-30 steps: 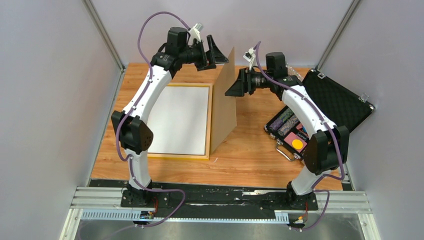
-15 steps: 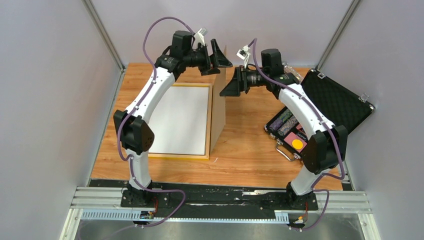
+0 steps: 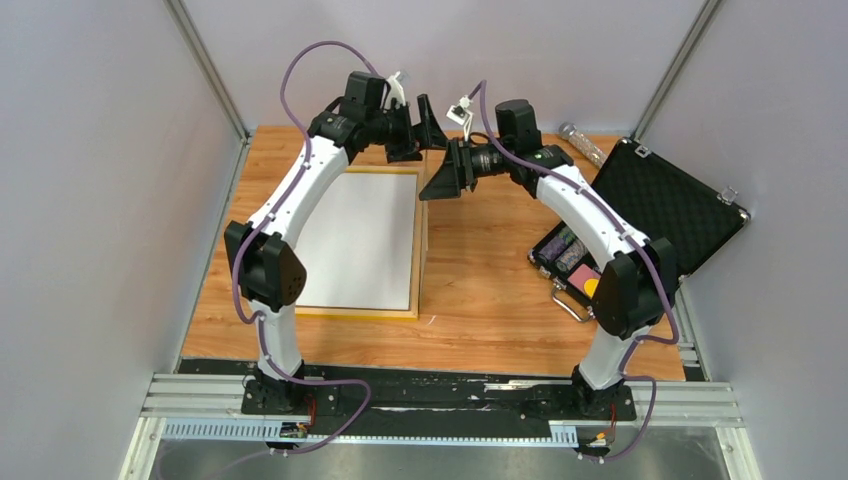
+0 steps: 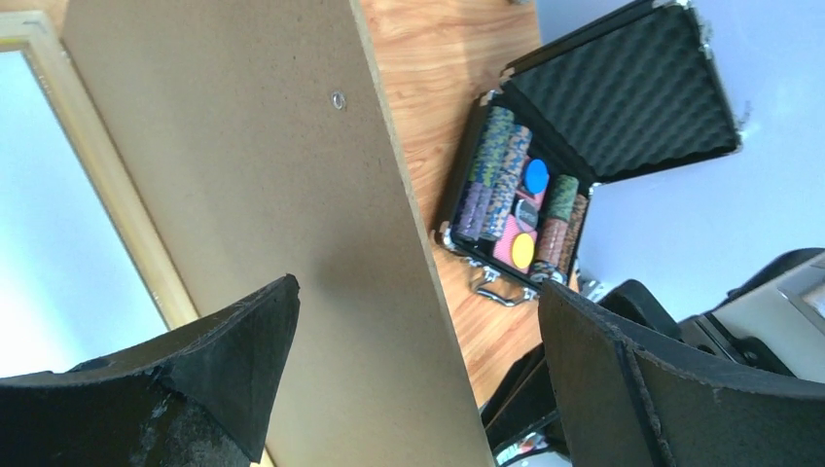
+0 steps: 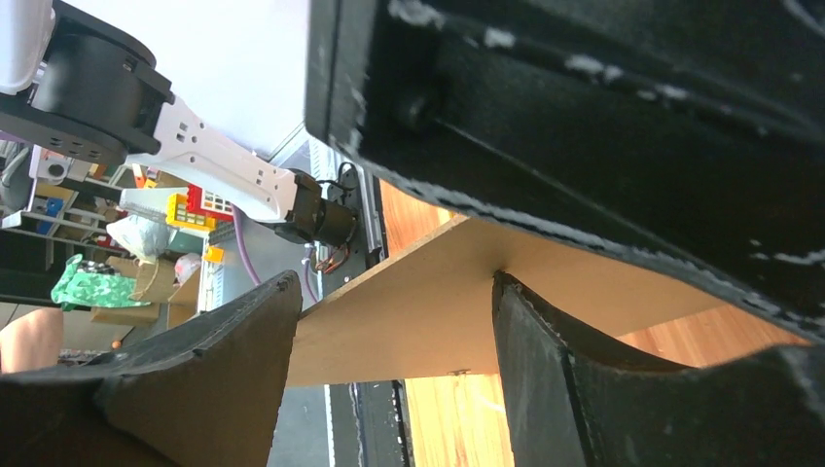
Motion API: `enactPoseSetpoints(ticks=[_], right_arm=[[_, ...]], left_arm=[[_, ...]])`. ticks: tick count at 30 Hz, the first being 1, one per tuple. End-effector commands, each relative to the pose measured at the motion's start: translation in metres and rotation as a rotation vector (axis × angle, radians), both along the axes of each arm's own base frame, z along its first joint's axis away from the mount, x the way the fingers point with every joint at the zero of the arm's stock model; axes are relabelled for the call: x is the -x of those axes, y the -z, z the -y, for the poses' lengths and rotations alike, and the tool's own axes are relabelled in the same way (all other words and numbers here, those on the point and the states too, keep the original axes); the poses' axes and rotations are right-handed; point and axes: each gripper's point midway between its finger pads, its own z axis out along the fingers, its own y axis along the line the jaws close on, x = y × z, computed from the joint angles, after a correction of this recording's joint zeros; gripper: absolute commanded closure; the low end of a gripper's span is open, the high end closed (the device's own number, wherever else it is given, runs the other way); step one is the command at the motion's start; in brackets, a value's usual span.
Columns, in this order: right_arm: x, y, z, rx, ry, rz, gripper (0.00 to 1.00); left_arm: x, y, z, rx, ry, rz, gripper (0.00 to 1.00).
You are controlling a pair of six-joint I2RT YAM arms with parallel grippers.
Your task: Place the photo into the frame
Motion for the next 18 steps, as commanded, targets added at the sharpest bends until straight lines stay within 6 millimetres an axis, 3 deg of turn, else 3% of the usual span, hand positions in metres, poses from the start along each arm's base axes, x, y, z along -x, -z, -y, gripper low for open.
enactPoseSetpoints(ticks=[1, 11, 18], right_arm=[[0.012, -0.005, -0.014, -0.027, -0.072, 0.009, 0.32], [0.017, -0.004, -0.015, -0.034, -0.091, -0.004, 0.32], [0.027, -0.005, -0.019, -0.05, -0.129, -0.016, 0.32]], left_arm=[[0.01, -0.028, -0.021, -0.084, -0.031, 0.112, 0.0], [0.01, -0.022, -0.05, -0.205, -0.06, 0.142, 0.0], [0.011, -0.014, -0.064, -0.211, -0.064, 0.117, 0.08]])
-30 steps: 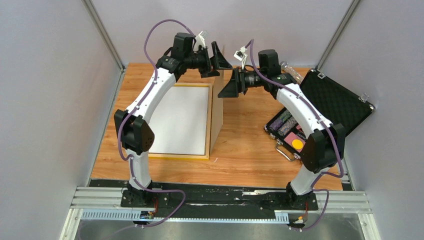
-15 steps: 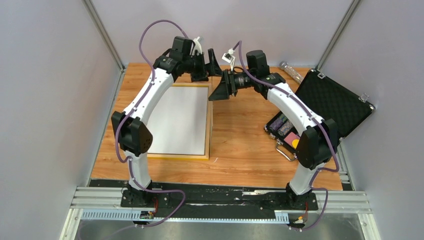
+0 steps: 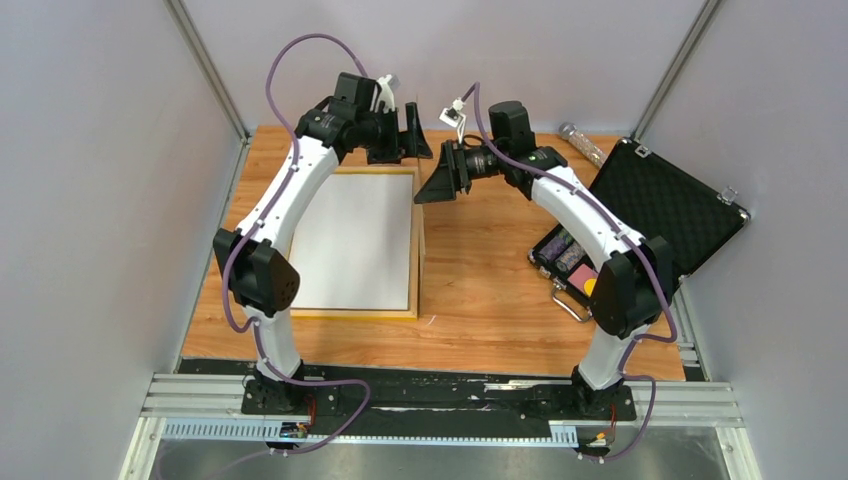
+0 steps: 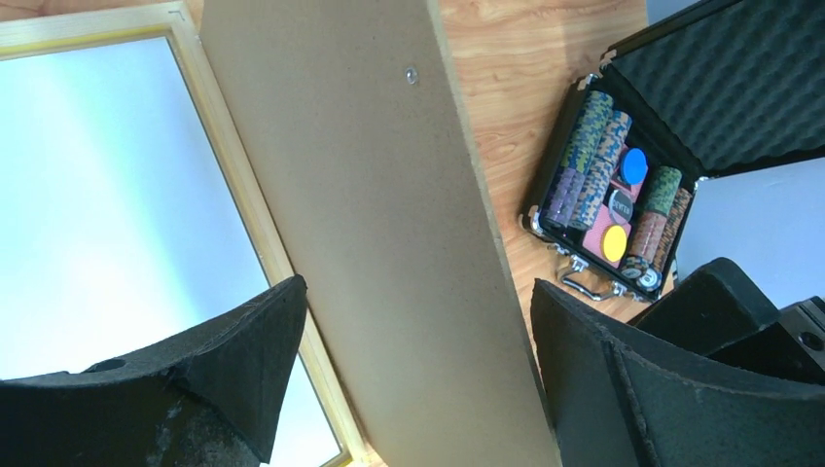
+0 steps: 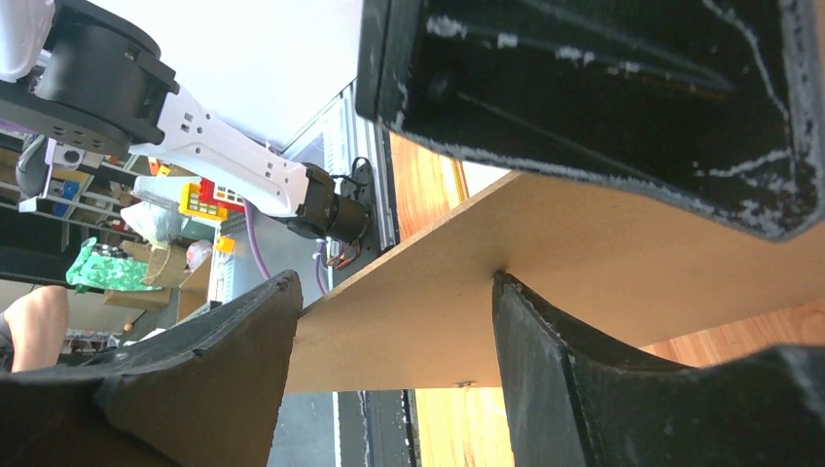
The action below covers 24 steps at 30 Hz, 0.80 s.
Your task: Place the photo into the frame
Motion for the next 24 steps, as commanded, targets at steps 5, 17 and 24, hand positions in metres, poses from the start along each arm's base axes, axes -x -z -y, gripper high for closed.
enactPoseSetpoints(ticks=[5, 17, 24], right_arm=[[0.023, -0.01, -0.01, -0.046, -0.102, -0.007, 0.31], [0.021, -0.033, -0.022, -0.064, -0.091, -0.025, 0.24], [0.019, -0.035, -0.024, -0.071, -0.107, -0.039, 0.22]], left_arm=[[0.006, -0.029, -0.027, -0.002, -0.008, 0.073, 0.14], [0.009, -0.008, -0.021, 0.012, 0.022, 0.01, 0.06], [0.011, 0.0, -0.022, 0.0, 0.024, -0.009, 0.06]])
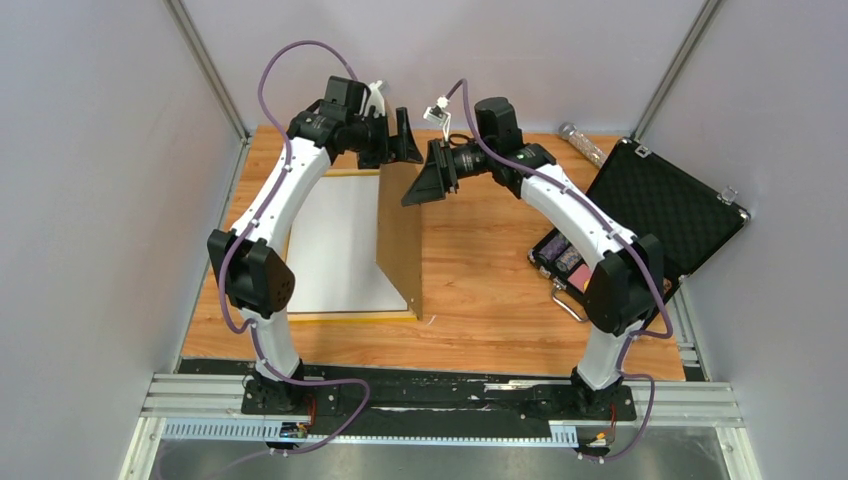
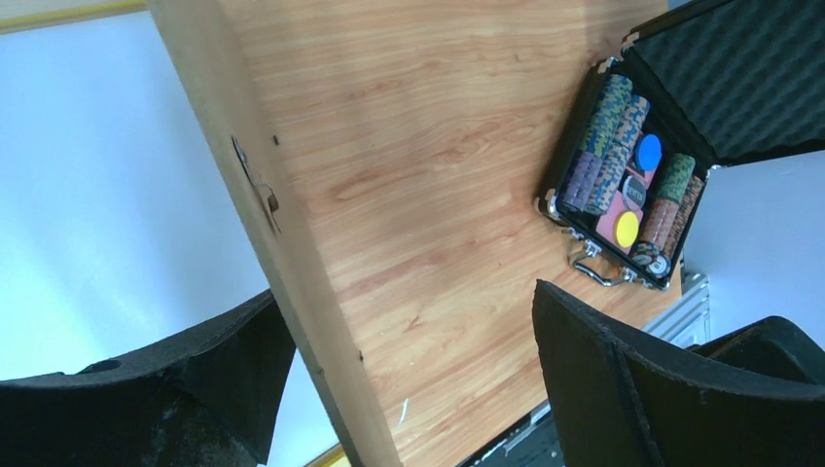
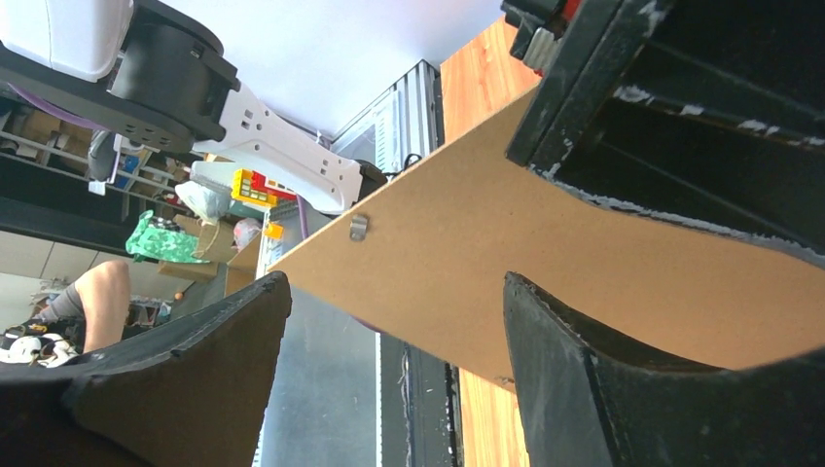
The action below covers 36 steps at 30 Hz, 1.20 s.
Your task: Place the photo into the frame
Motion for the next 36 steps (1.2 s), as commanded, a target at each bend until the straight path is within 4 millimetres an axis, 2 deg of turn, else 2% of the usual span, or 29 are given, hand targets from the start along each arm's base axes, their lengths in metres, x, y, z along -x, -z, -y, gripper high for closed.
enactPoseSetpoints(ticks=[1, 8, 15, 21, 29, 32, 36], right_arm=[[0.001, -0.013, -0.002, -0.031, -0.023, 0.017, 0.22], [-0.007, -0.007, 0.008, -0.019, 0.016, 0.024, 0.22], [-0.019, -0.001, 0.034, -0.003, 0.095, 0.043, 0.22], [-0.029, 0.017, 0.059, 0.025, 0.165, 0.035, 0.23], [-0.041, 0.025, 0.086, 0.039, 0.236, 0.04, 0.23], [-0.042, 0.028, 0.09, 0.044, 0.248, 0.042, 0.23], [-0.044, 0.034, 0.093, 0.055, 0.261, 0.043, 0.23]], left_arm=[[0.005, -0.009, -0.003, 0.006, 0.02, 0.027, 0.06], [0.014, -0.005, -0.009, 0.008, 0.034, 0.004, 0.14], [0.021, -0.01, -0.017, 0.01, 0.036, 0.01, 0.22], [0.032, -0.014, -0.022, 0.001, 0.047, 0.023, 0.41], [0.039, -0.008, -0.036, -0.022, 0.037, 0.026, 0.66], [0.04, -0.002, -0.035, -0.019, 0.048, 0.022, 0.7], [0.044, 0.021, -0.025, 0.026, 0.087, -0.038, 0.65]])
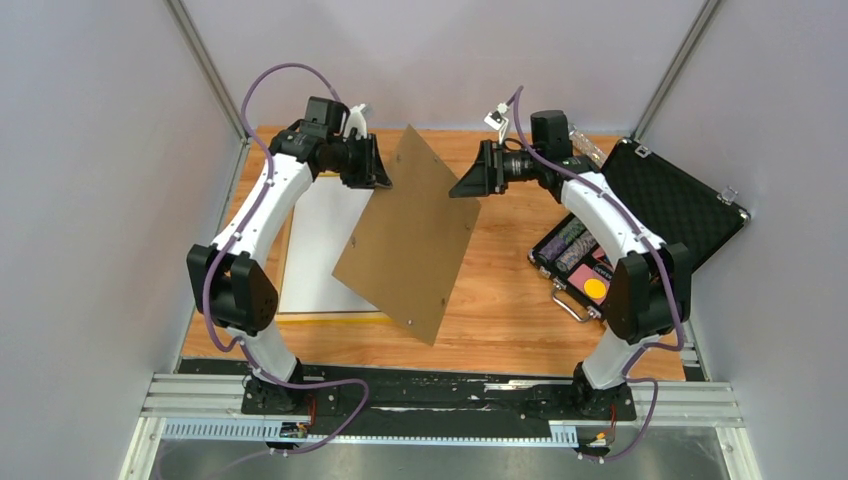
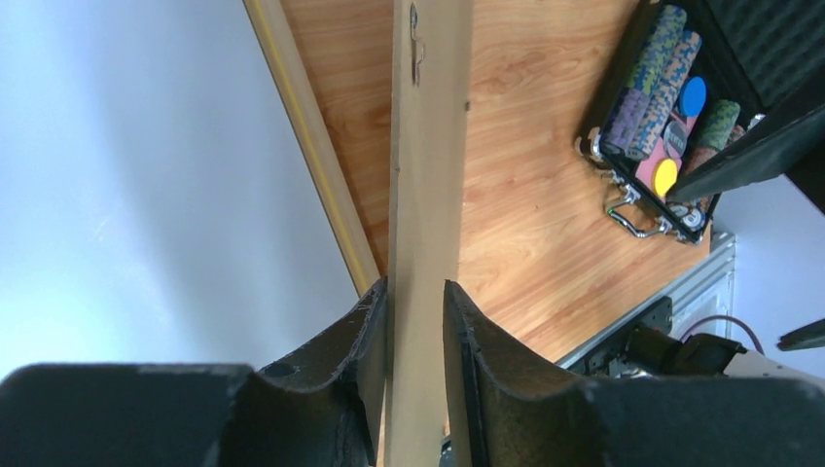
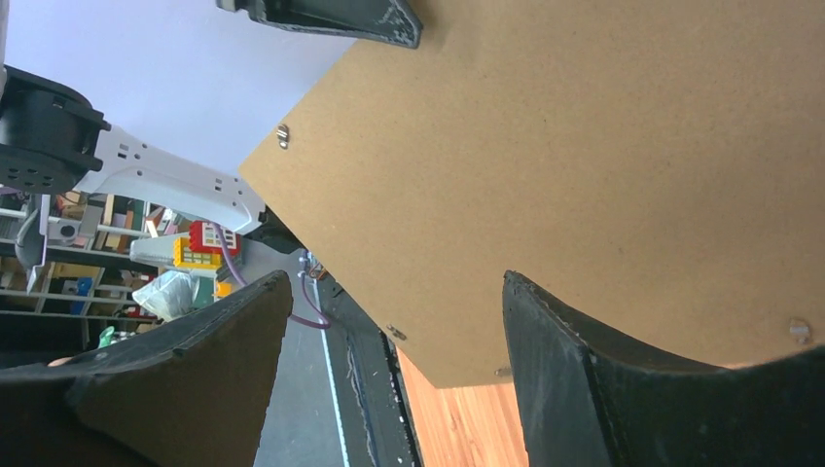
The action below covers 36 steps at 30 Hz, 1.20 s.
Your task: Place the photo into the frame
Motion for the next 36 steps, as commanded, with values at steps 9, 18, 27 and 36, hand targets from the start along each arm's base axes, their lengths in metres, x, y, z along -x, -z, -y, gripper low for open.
enactPoseSetpoints(ticks=[9, 18, 27, 36], right_arm=[[0.008, 0.063, 0.014, 0.111, 0.035, 0.018, 0.26], [0.007, 0.138, 0.063, 0.447, 0.103, 0.037, 0.3], [0.045, 0.173, 0.103, 0.645, -0.047, 0.218, 0.32], [0.06, 0.21, 0.116, 0.704, -0.108, 0.239, 0.37]], left_arm=[[0.005, 0.02, 0.028, 0.145, 0.119, -0.052, 0.77], [0.008, 0.038, 0.038, 0.198, 0.152, -0.114, 1.0], [0.008, 0.044, 0.037, 0.195, 0.156, -0.113, 1.0], [0.007, 0.038, 0.035, 0.19, 0.157, -0.078, 1.0]])
